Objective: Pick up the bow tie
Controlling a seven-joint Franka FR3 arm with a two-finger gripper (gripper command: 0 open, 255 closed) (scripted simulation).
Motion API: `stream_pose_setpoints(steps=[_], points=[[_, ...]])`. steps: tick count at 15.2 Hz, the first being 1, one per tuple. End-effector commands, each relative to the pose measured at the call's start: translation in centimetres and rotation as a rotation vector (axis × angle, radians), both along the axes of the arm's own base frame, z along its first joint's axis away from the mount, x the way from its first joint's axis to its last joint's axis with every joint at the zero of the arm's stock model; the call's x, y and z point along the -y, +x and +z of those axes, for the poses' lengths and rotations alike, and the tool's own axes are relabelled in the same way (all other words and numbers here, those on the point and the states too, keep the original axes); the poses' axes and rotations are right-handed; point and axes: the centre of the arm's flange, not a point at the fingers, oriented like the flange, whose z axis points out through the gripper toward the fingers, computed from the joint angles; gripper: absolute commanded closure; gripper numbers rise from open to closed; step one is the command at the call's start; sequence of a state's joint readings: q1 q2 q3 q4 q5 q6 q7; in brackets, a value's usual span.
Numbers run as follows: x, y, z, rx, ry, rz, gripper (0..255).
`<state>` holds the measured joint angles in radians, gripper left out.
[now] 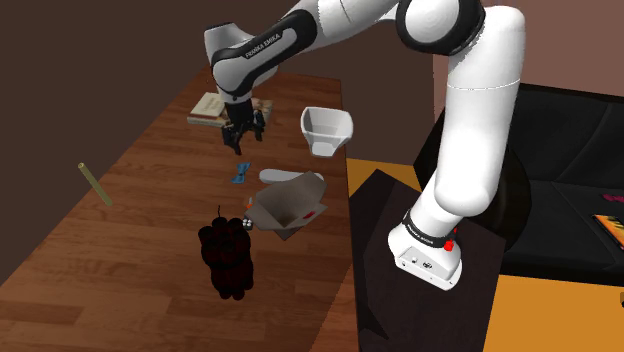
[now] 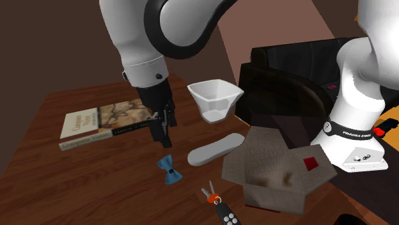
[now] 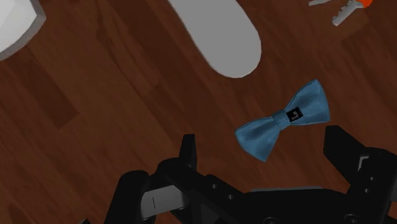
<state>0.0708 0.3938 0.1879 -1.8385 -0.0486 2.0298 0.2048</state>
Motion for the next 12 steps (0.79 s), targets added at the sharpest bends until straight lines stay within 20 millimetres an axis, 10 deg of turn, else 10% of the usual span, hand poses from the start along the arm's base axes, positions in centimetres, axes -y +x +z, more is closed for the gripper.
stream_pose_setpoints(steps=[1,12], points=[[-0.6,1.6,-2.4,-0.013,0.004,0.001,0],[-1.6,3.4,-9.0,-0.030,0.009,0.003,0]])
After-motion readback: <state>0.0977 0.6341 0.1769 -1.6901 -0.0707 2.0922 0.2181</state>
